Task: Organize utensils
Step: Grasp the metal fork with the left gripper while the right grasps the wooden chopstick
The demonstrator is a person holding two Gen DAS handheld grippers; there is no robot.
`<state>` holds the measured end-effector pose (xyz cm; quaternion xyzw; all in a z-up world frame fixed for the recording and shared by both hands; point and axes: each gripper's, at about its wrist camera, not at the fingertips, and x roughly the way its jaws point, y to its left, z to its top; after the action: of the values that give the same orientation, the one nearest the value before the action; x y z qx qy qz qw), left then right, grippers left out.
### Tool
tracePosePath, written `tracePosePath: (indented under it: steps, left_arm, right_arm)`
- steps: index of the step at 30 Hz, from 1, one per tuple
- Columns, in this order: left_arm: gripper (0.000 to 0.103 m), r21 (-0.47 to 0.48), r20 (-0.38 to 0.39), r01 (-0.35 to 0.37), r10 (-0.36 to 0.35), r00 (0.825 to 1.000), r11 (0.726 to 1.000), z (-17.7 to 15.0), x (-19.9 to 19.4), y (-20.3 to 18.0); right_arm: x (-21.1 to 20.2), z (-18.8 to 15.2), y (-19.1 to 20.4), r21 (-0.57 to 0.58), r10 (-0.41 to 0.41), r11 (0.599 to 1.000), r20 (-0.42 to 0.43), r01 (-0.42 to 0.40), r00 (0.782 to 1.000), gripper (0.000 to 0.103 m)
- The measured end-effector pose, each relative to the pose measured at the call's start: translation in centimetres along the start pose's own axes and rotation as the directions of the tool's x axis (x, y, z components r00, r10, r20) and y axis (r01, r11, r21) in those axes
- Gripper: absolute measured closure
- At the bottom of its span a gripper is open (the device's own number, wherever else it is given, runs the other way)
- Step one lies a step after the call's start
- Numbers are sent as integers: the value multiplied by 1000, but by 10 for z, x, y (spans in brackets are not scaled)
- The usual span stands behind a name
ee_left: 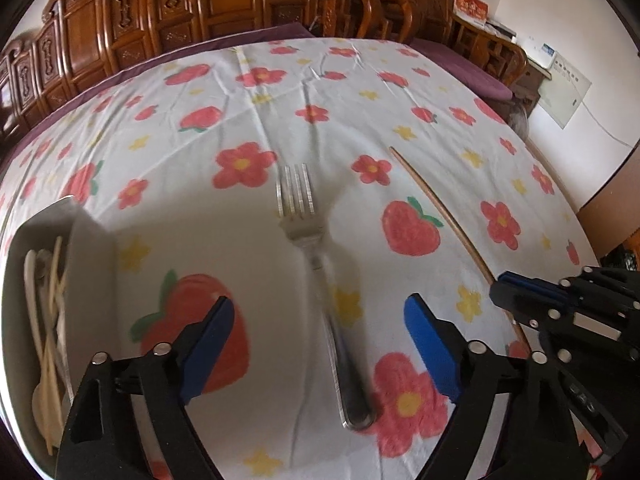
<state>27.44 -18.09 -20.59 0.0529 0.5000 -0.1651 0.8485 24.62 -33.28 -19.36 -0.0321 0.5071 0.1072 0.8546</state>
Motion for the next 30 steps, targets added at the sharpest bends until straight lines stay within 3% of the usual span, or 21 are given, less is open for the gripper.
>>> tracePosePath:
  steps: [6, 11, 17, 18, 30]
  left_arm:
    - [37, -15, -32, -21, 20, 999, 1000, 3, 16, -3]
    - [42, -23, -29, -45, 45, 999, 999, 4, 19, -2]
    - [80, -23, -20, -83, 83, 996, 996, 4, 17, 2]
    - [95, -21, -24, -74, 74, 997, 997, 4, 16, 2]
    - [96, -46, -23, -61, 60, 998, 997, -9, -4, 15]
  right_arm:
    - [-3, -2, -7, 13, 4, 1000, 7, -4, 1000, 97]
    - [-5, -4, -10, 24, 3, 1000, 14, -4, 1000, 97]
    - [-10, -6, -7, 18, 0, 1000, 16, -1, 1000, 97]
    - [-11, -5, -7, 18, -1, 1000, 18, 1, 1000, 97]
    - [-33, -5, 12, 4, -6, 1000, 39, 6, 999, 97]
